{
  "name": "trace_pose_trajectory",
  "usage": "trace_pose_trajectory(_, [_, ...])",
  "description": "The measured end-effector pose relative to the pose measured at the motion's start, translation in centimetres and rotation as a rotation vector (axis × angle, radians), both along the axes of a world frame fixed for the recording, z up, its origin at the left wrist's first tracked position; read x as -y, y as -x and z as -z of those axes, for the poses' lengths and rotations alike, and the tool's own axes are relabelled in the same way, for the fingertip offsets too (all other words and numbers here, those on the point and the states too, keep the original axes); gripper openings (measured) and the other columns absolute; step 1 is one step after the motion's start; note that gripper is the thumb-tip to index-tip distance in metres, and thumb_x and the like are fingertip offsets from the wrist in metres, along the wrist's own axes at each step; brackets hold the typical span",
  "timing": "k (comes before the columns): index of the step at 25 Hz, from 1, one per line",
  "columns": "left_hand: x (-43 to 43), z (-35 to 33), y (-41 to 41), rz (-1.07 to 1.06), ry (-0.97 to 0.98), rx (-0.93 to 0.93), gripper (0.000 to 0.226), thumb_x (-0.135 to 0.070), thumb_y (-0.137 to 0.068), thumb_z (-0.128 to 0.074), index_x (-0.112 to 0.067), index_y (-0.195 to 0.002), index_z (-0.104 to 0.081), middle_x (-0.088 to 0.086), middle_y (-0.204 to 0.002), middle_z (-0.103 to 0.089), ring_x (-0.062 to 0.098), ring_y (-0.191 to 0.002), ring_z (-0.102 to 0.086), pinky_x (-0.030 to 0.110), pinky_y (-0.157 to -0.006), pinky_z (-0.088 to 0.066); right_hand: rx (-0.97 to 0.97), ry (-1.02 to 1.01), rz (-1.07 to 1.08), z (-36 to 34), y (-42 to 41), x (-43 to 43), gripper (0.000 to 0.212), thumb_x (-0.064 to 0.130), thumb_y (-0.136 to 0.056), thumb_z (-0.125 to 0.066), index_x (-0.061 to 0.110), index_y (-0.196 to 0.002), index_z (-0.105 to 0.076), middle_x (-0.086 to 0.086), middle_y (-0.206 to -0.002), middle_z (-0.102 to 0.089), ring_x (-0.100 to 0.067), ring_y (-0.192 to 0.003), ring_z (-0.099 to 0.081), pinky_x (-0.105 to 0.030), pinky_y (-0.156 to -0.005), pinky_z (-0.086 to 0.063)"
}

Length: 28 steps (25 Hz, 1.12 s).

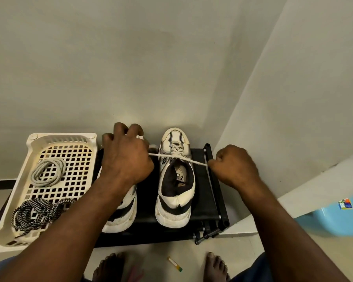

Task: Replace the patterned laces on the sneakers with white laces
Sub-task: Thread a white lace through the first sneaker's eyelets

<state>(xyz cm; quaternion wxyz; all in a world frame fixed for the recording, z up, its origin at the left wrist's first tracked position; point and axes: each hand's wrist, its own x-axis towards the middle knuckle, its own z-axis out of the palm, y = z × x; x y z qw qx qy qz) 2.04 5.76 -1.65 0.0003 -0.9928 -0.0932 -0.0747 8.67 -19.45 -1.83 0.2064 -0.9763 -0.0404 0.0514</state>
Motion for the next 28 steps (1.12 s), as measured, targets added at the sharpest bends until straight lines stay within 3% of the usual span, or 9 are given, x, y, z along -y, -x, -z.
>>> trace_pose_trajectory(3, [1.2,0.0,-0.1,0.004,-0.010,-0.029,0.043,-0.047,-0.081,-0.063,-0.030,-0.119,-0.072,-0.003,-0.150,-0.043,0.031,-0.134,-0.032,0.054,-0.103,-0.034,0.138,0.118,-0.088,0.6,0.3,-1.1,0.016,0.035,-0.084,-0.067,0.021,-0.092,-0.066,-0.001,-0.094,-0.064,-0.026,-0.093,-0.062,-0.037,-0.076,-0.052])
trace_pose_trajectory(5, [1.4,0.5,-0.1,0.065,0.035,0.006,0.052,-0.052,-0.085,-0.064,-0.038,-0.135,-0.061,0.000,-0.160,-0.032,0.034,-0.143,-0.024,0.059,-0.108,-0.031,0.171,-0.073,-0.154,0.4,0.1,-1.3,0.027,0.041,-0.088,-0.072,0.027,-0.111,-0.068,0.005,-0.108,-0.068,-0.018,-0.102,-0.064,-0.038,-0.086,-0.054])
trace_pose_trajectory(7, [1.8,1.1,-0.1,0.165,0.105,0.002,0.047,-0.055,-0.092,-0.061,-0.044,-0.137,-0.058,-0.006,-0.163,-0.030,0.031,-0.148,-0.018,0.060,-0.111,-0.031,0.022,-0.333,-0.241,0.0,0.4,-1.6,0.029,0.047,-0.088,-0.078,0.031,-0.112,-0.071,0.015,-0.102,-0.072,-0.002,-0.095,-0.067,-0.029,-0.084,-0.056])
trace_pose_trajectory(9, [2.6,1.4,-0.4,0.192,0.250,-0.064,0.034,-0.052,-0.098,-0.058,-0.042,-0.130,-0.062,-0.013,-0.152,-0.046,0.023,-0.145,-0.024,0.057,-0.112,-0.029,-0.060,-0.281,-0.317,0.2,0.7,-2.0,0.030,0.047,-0.085,-0.082,0.034,-0.110,-0.071,0.017,-0.093,-0.072,0.001,-0.087,-0.068,-0.028,-0.081,-0.058])
trace_pose_trajectory(13, [3.1,1.3,-0.7,0.166,0.391,-0.028,0.011,-0.043,-0.098,-0.063,-0.035,-0.104,-0.066,-0.012,-0.100,-0.073,0.018,-0.109,-0.062,0.049,-0.109,-0.036,0.007,-0.285,-0.260,0.6,0.4,-2.1,0.015,0.037,-0.083,-0.086,0.030,-0.089,-0.074,0.011,-0.073,-0.070,-0.009,-0.071,-0.069,-0.044,-0.072,-0.062])
trace_pose_trajectory(17, [3.0,1.1,-0.6,0.173,0.472,-0.030,0.014,-0.039,-0.096,-0.067,-0.035,-0.109,-0.072,-0.010,-0.096,-0.077,0.017,-0.099,-0.069,0.049,-0.100,-0.050,0.155,-0.243,-0.294,0.2,0.0,-2.0,0.010,0.040,-0.090,-0.078,0.031,-0.088,-0.077,0.014,-0.078,-0.070,-0.007,-0.075,-0.065,-0.037,-0.070,-0.058])
trace_pose_trajectory(23, [3.5,-0.4,-0.8,0.158,0.088,-0.158,0.027,-0.035,-0.097,-0.058,-0.030,-0.120,-0.070,0.001,-0.114,-0.067,0.028,-0.114,-0.058,0.051,-0.101,-0.040,0.125,-0.014,-0.191,0.9,-0.6,-2.4,0.023,0.053,-0.093,-0.070,0.031,-0.086,-0.074,0.013,-0.076,-0.068,-0.011,-0.073,-0.063,-0.030,-0.064,-0.051])
trace_pose_trajectory(25, [3.1,-0.3,-0.8,0.137,0.245,-0.204,0.019,-0.033,-0.096,-0.057,-0.027,-0.105,-0.073,0.002,-0.107,-0.068,0.028,-0.109,-0.061,0.046,-0.097,-0.045,0.058,-0.035,-0.189,0.7,-0.9,-1.8,0.031,0.056,-0.093,-0.070,0.029,-0.077,-0.070,0.009,-0.070,-0.068,-0.014,-0.069,-0.064,-0.030,-0.063,-0.050])
trace_pose_trajectory(28, [2.1,-0.6,-0.8,0.040,0.823,-0.277,0.031,-0.025,-0.098,-0.058,-0.012,-0.072,-0.068,0.005,-0.076,-0.066,0.027,-0.082,-0.063,0.036,-0.075,-0.045,-0.234,-0.446,-0.273,-0.2,-0.7,-0.1,0.027,0.035,-0.102,-0.065,0.023,-0.081,-0.076,0.006,-0.076,-0.073,-0.020,-0.075,-0.065,-0.036,-0.074,-0.049])
